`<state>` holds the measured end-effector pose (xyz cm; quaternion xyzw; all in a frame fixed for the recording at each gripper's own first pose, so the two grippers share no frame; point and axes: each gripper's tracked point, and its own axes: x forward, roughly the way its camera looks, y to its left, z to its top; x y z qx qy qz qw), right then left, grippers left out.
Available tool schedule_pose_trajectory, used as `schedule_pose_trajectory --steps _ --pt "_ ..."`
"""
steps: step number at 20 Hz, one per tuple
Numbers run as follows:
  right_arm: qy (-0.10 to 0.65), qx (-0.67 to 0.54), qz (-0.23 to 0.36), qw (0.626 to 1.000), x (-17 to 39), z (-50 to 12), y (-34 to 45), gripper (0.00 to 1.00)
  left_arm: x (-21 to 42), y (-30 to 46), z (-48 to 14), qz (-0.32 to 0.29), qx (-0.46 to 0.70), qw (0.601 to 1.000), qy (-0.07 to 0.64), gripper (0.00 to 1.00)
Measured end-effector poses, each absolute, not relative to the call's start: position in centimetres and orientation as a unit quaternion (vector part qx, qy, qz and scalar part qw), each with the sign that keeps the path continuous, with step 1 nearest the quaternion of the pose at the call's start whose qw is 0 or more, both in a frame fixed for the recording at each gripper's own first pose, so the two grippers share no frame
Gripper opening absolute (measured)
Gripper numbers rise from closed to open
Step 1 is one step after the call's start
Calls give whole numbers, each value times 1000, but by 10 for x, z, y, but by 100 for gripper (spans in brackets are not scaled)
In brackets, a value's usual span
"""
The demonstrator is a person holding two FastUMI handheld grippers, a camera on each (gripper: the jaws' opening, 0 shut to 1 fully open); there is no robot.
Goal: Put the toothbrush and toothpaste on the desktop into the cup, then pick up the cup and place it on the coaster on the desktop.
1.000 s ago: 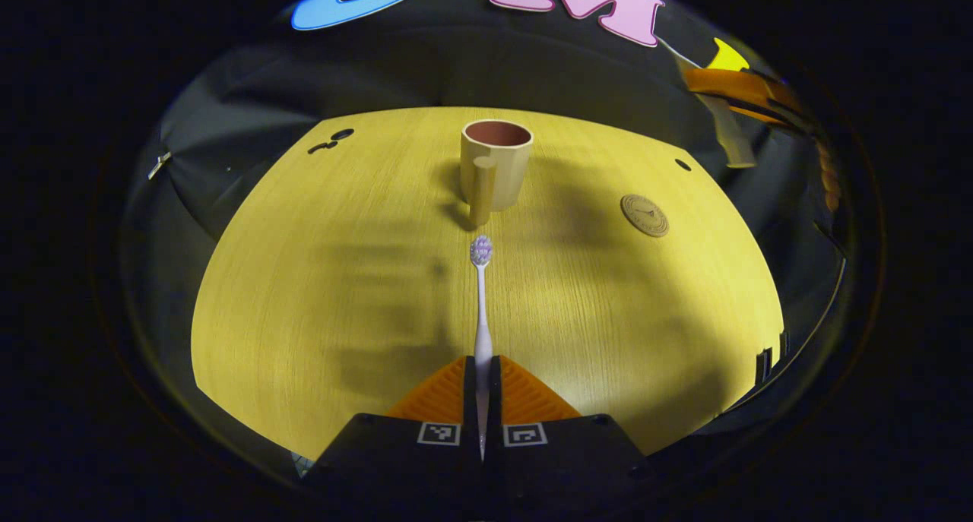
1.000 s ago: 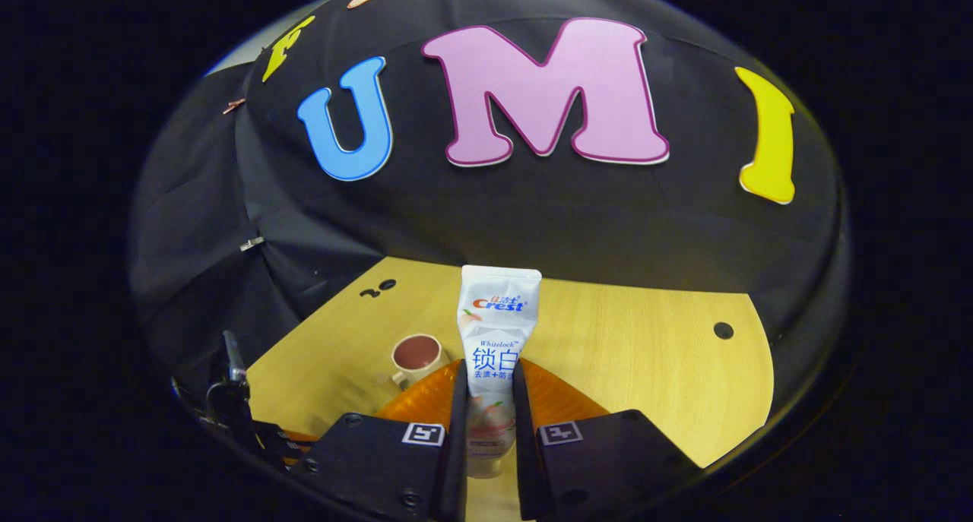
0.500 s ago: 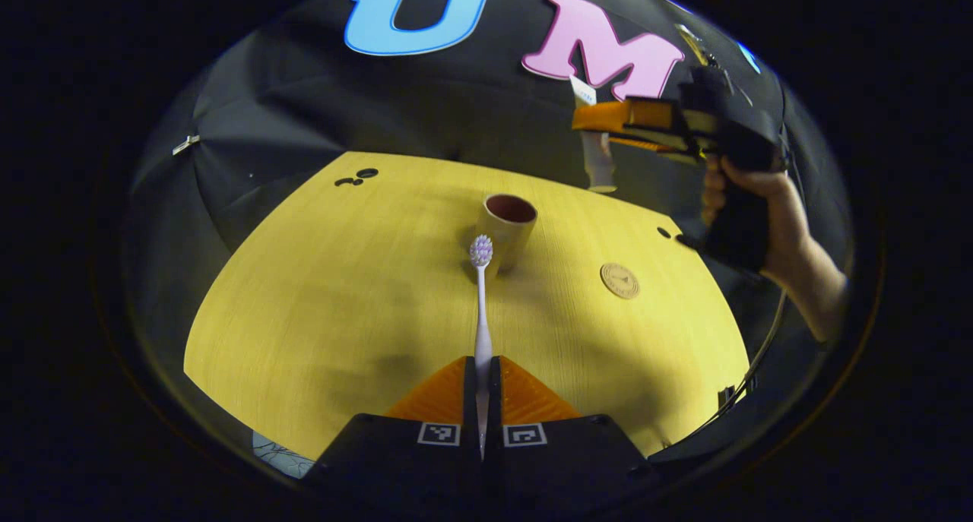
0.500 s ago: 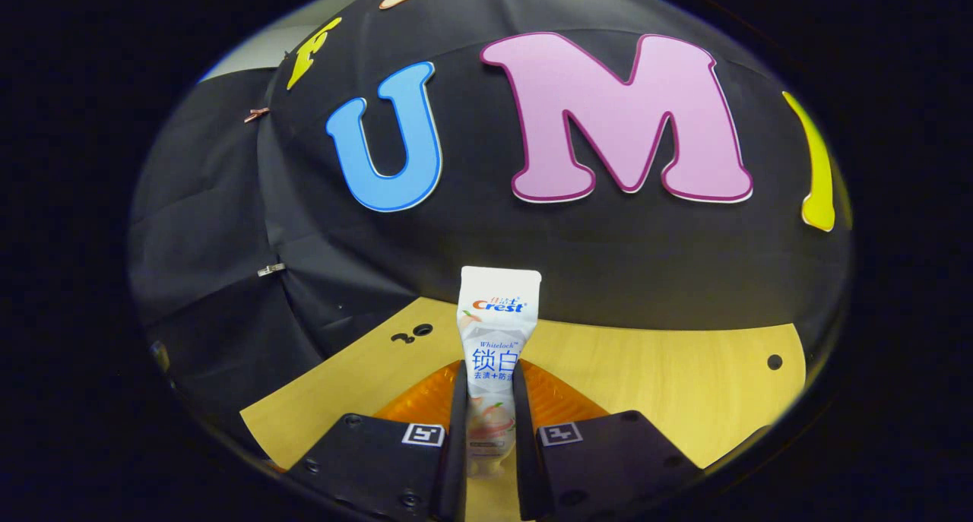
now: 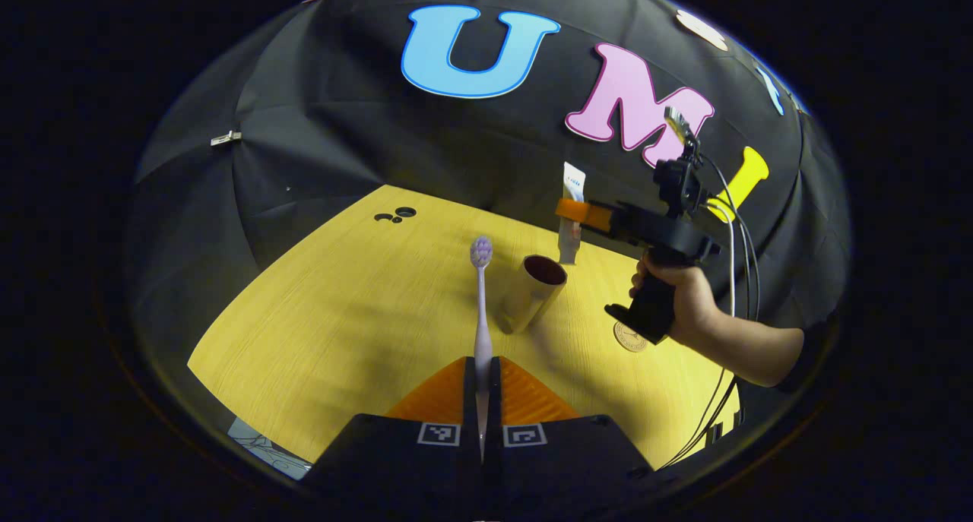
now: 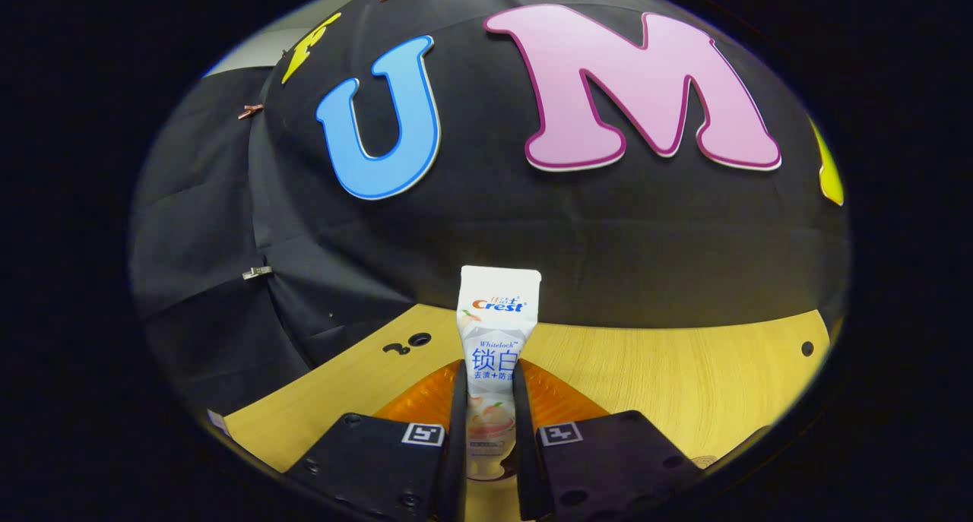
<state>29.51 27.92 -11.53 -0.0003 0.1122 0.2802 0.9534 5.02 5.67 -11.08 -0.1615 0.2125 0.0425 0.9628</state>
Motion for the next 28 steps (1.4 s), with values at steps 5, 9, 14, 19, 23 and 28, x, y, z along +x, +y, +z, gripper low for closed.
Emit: schedule_pose_trajectory --steps 5,9,14,19,23,28 --pt "135 -14 283 949 295 -158 282 30 62 56 -107 40 -163 966 199 6" --pt "166 -21 289 943 290 -184 284 32 75 46 -107 31 -155 967 199 6" --pt "178 1 306 935 281 -181 287 71 84 38 -107 19 -146 969 199 6" --pt "154 4 290 944 273 -148 248 98 109 27 -87 -3 -143 975 170 11" --pt "139 13 248 959 273 -129 194 98 140 17 -60 -25 -148 981 127 6" --pt "129 7 182 975 279 -118 113 98 182 5 -45 -52 -153 983 89 6"
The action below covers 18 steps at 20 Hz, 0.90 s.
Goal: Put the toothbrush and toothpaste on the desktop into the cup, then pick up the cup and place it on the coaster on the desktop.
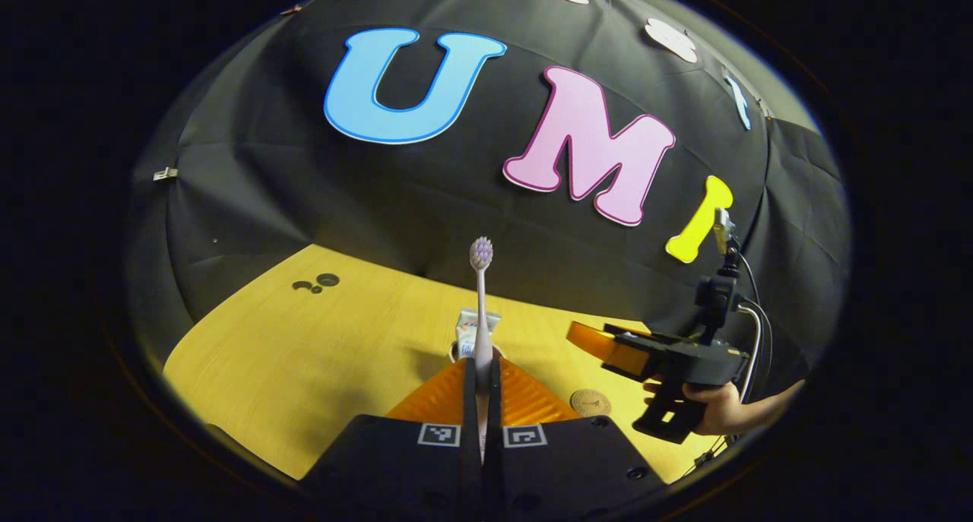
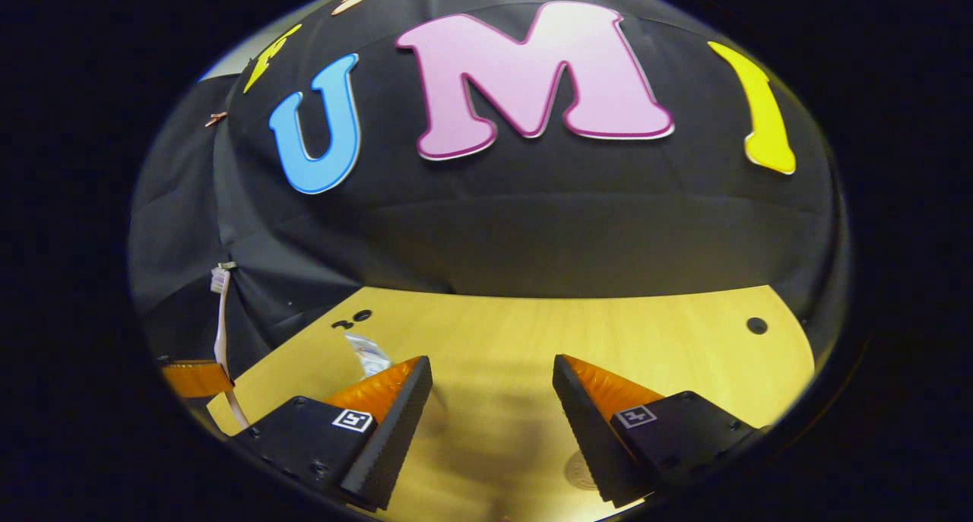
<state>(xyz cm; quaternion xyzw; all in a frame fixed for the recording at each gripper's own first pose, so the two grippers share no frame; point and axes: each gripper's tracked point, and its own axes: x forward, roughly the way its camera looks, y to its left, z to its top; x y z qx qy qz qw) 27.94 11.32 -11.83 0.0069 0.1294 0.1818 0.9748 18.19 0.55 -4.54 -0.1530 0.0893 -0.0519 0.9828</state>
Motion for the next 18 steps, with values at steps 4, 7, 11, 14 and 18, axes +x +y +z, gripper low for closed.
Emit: schedule_pose_trajectory --steps 4,7,11,14,18 --pt "124 12 136 983 279 -116 57 98 221 3 -40 -60 -139 987 52 6" --pt "133 -1 106 985 279 -122 14 98 250 1 -28 -65 -128 990 11 6" --pt "141 -5 68 988 272 -124 -36 98 283 5 -37 -59 -145 987 -25 6" --pt "148 -17 47 988 269 -130 -65 98 301 5 -51 -54 -150 986 -46 6" --pt "170 -22 31 985 262 -149 -85 98 315 2 -63 -55 -149 985 -71 7"
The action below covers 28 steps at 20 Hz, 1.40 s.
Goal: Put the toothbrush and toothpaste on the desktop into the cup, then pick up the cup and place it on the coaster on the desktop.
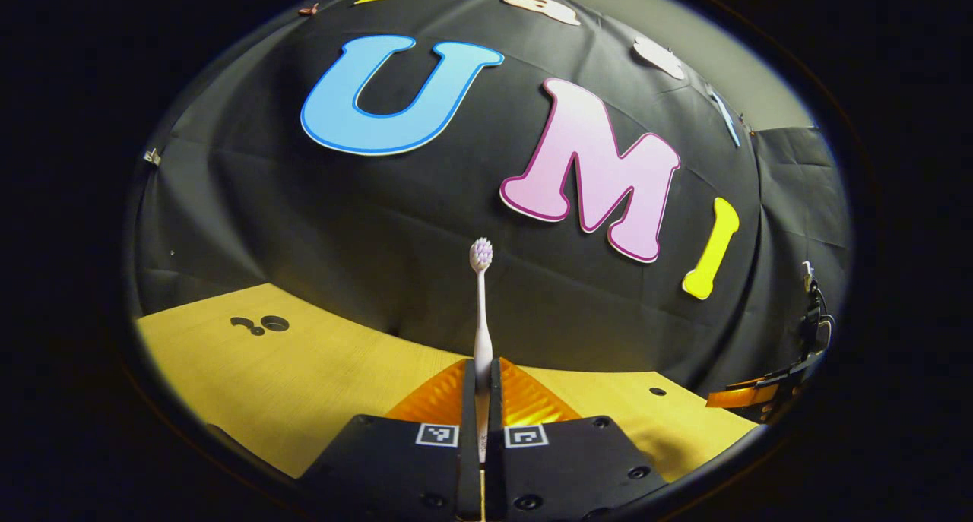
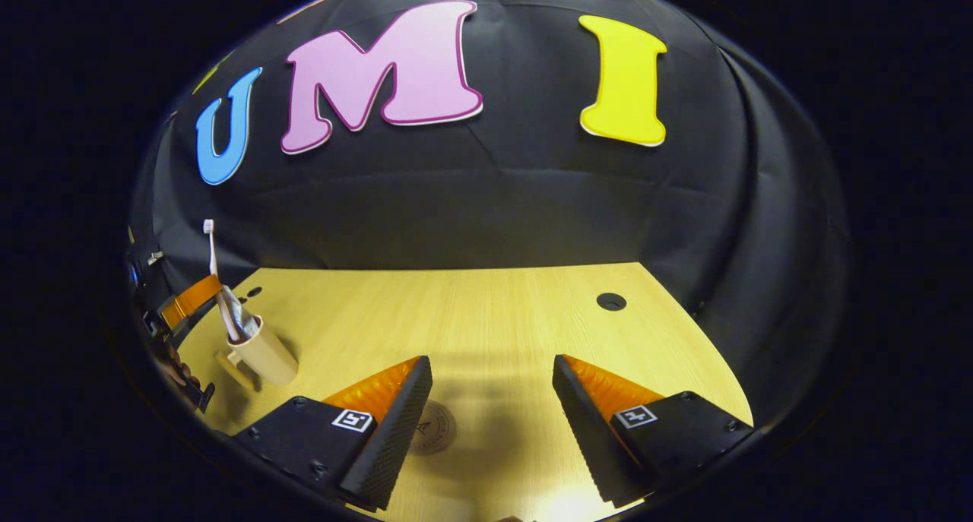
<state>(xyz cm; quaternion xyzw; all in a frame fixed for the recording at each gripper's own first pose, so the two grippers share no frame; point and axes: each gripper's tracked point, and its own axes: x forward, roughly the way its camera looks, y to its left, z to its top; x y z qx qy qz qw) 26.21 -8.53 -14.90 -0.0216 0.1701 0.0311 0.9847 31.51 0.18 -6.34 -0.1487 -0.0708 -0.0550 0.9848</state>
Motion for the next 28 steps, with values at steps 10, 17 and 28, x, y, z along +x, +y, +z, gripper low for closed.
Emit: schedule_pose_trajectory --steps 10,17,28 --pt "184 -19 49 981 249 -164 -67 99 300 -18 -82 -88 -85 992 -37 64" --pt "189 -6 31 981 233 -159 -90 98 261 -18 -77 -97 -23 995 22 97" --pt "210 7 -27 977 179 -165 -163 98 245 -2 -140 -86 2 973 215 98"
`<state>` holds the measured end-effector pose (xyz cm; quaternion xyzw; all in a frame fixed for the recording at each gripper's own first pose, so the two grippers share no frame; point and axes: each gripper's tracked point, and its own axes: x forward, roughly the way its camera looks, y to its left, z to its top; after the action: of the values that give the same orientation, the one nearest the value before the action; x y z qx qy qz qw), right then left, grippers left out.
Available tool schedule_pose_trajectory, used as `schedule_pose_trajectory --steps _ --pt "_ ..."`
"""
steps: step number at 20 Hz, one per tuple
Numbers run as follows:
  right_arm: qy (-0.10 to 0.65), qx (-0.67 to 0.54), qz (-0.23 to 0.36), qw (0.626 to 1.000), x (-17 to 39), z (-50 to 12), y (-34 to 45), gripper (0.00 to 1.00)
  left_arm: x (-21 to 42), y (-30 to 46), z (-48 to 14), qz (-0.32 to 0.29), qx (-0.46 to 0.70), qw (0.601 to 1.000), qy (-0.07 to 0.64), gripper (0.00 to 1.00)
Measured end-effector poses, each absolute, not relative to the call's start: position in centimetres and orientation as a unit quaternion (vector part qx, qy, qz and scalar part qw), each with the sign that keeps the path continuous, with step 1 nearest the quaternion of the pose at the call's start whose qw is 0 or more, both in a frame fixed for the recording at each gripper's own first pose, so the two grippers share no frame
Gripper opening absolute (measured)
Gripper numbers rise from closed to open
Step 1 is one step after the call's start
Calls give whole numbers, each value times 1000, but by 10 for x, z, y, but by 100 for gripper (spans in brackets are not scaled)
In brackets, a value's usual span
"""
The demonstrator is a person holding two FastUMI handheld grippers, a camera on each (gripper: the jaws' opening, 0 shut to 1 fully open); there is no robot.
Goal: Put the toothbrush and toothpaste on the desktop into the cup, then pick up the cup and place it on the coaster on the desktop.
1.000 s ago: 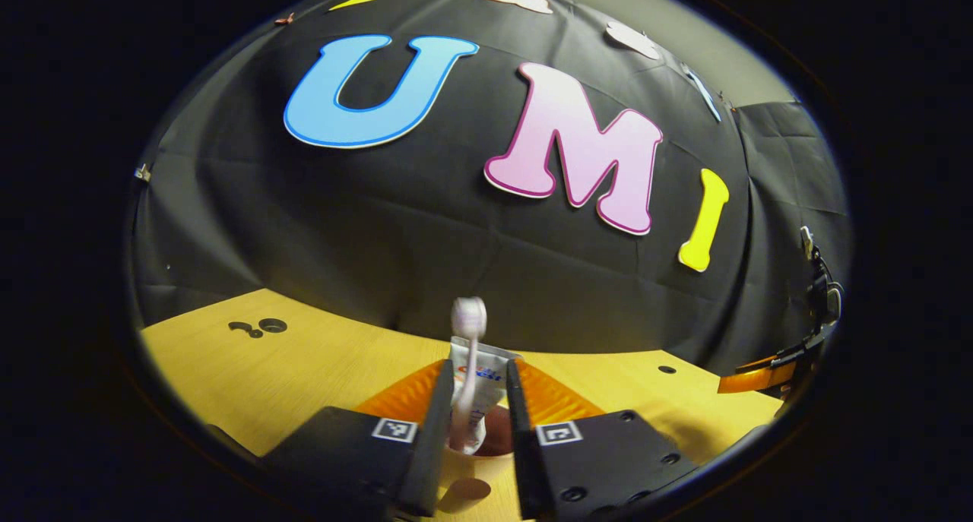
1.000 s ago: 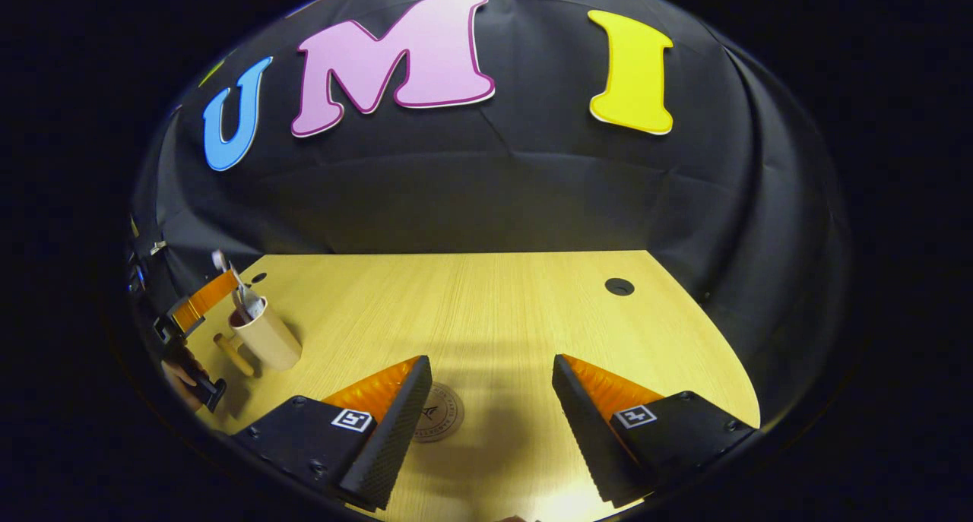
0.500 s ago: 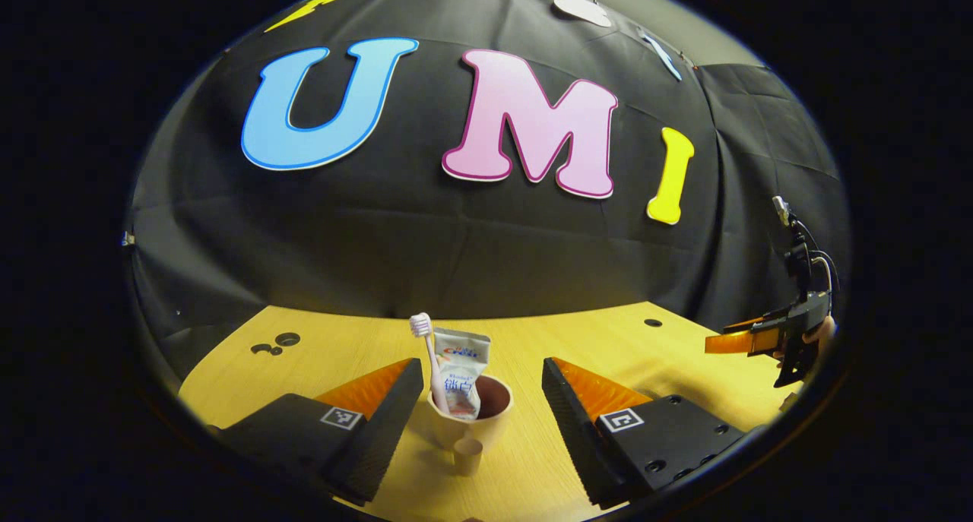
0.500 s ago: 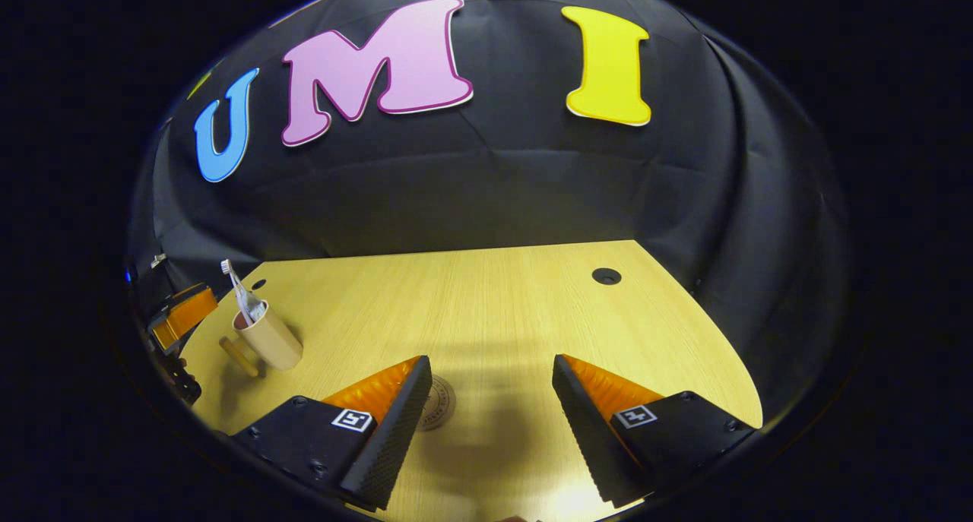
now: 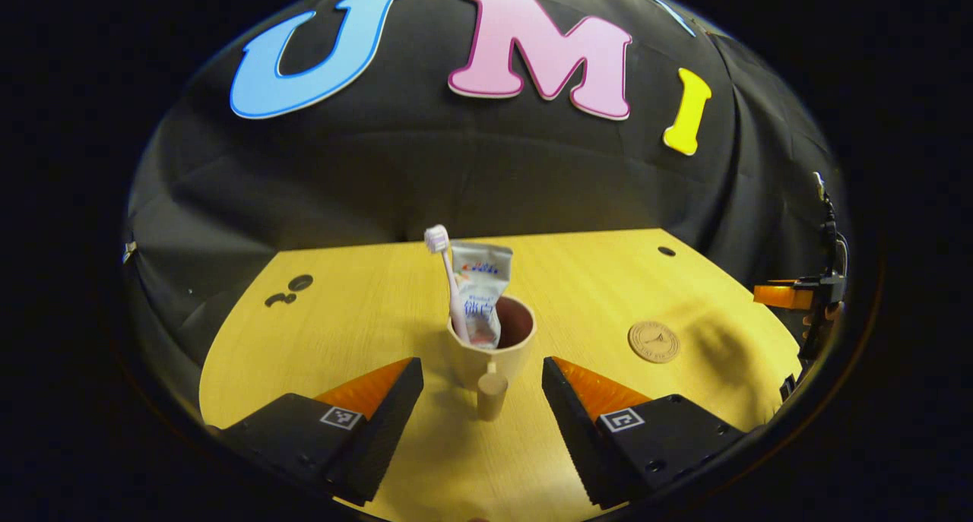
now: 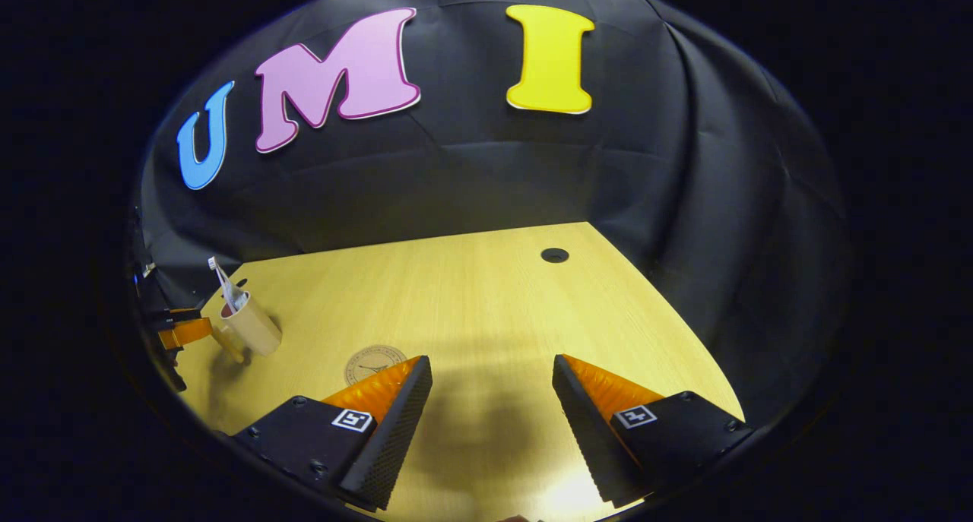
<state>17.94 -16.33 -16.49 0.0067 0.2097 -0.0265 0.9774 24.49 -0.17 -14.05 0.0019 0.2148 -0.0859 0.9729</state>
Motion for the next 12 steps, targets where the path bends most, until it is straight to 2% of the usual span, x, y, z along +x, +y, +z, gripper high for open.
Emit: schedule_pose_trajectory --steps 8,9,10,12 --pt "231 38 -97 967 144 -187 -227 99 261 -2 -172 -88 -26 936 339 98" --pt "232 44 -102 966 141 -189 -231 99 264 -4 -176 -91 -28 930 356 93" --pt "233 48 -105 966 139 -190 -234 98 265 -4 -181 -90 -26 923 373 98" --pt "234 49 -110 965 134 -193 -239 98 271 -5 -190 -91 -23 912 399 98"
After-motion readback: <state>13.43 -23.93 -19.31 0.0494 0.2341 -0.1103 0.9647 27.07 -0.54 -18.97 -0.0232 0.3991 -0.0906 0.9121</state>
